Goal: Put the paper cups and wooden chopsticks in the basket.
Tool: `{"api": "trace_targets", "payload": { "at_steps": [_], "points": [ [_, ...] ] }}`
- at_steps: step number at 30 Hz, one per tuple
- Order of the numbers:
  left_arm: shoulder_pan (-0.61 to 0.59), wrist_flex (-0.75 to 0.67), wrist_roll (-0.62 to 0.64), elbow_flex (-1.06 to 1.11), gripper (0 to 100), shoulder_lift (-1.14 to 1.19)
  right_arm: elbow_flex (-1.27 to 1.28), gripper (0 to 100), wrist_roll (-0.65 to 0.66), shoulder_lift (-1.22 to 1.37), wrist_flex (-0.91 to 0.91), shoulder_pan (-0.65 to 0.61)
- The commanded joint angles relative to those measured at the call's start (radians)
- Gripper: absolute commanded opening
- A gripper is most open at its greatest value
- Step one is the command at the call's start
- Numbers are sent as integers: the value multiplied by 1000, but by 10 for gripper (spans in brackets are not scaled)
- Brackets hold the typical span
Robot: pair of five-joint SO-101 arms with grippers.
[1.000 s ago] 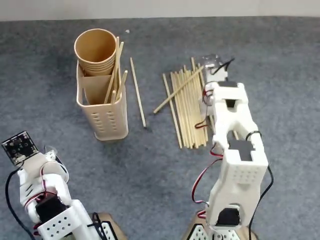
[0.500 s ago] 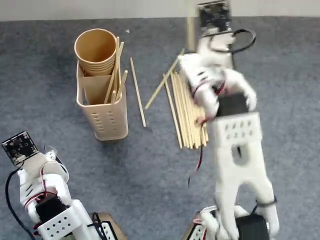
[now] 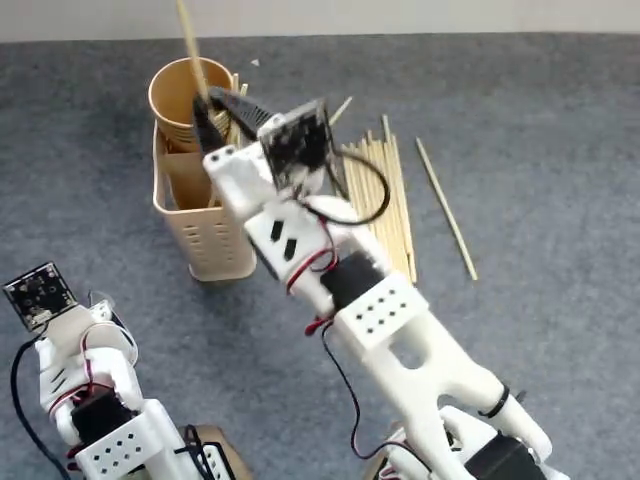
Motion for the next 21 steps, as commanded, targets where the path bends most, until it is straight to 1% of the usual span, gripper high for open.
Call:
{"api": "trace_targets", "payload": {
  "at_steps": [1, 4, 7, 11, 12, 14, 16, 19, 21],
  "points": [
    [18, -15, 8, 18, 140, -7, 41, 5, -25, -24, -96, -16],
    [18, -15, 8, 18, 140, -7, 85, 5, -74, -24, -102, -13],
    [18, -15, 8, 18, 140, -7, 113, 19, -80, -13, -101, -12],
    [18, -15, 8, 18, 140, -7, 111, 128, -84, -1, -93, -12],
    [18, -15, 8, 18, 140, -7, 111, 142, -84, -1, -91, -12],
    [18, -15, 8, 18, 140, -7, 111, 135, -84, -7, -70, -10],
    [18, -15, 8, 18, 140, -7, 110, 118, -84, -10, -12, -5],
    [18, -14, 8, 18, 140, -7, 85, 97, -84, -10, 13, 1],
    [18, -14, 8, 18, 140, -7, 73, 80, -81, -18, 42, 42]
  ]
}}
